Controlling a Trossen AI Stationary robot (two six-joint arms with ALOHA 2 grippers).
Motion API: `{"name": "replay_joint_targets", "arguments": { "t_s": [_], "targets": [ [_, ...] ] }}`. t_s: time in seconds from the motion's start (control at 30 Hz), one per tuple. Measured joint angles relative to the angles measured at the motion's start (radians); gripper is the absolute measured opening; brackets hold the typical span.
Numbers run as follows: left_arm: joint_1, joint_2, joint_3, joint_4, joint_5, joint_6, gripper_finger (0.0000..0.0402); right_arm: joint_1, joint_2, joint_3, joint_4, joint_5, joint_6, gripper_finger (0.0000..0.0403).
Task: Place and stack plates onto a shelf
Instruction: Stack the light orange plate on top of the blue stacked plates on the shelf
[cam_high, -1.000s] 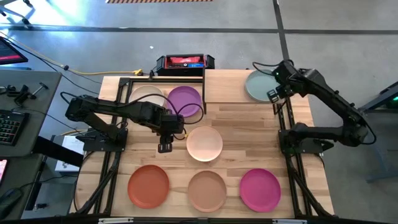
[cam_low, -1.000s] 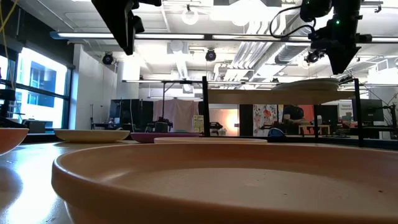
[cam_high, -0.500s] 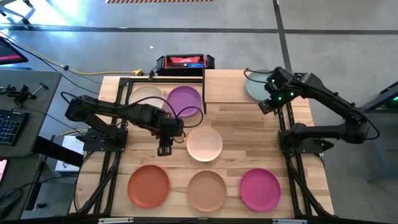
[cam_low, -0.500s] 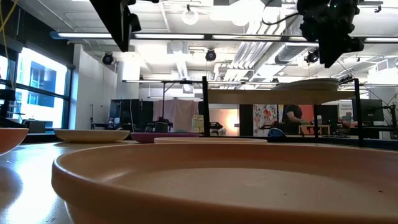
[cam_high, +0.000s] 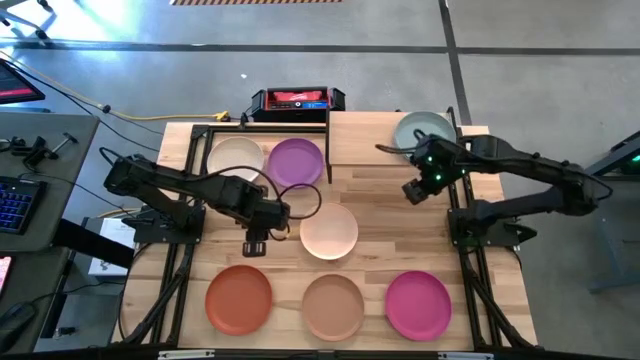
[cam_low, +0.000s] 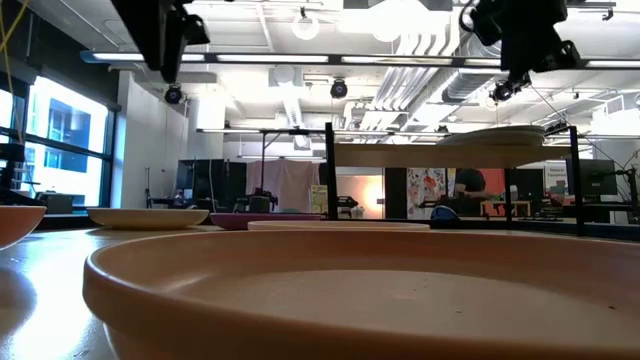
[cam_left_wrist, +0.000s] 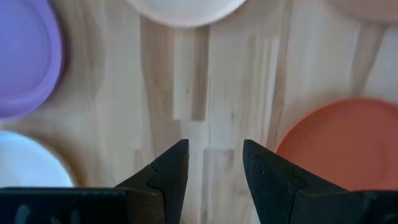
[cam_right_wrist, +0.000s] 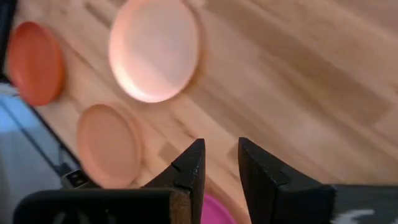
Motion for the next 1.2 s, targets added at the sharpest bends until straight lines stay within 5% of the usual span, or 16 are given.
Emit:
{"name": "replay_joint_targets", "arguments": {
  "t_s": [0.6,0.9,1.2],
  "targets": [
    [-0.079,-0.004,0.0,-0.187,-0.034,0.032,0.014,0.425,0.129,0.0,0.098,0.091,0.422,0.0075],
    [-0.122,-0.118,-0.01,-0.174,-0.059,0.054,0.014,0.482,0.279,0.0,0.296,0.185,0.634,0.0075],
    [-0.139,-0.36,-0.248,-0.052,-0.066,-0.036,0.014,0.468,0.44,0.0,0.421,0.231,0.639,0.0075]
  ]
}}
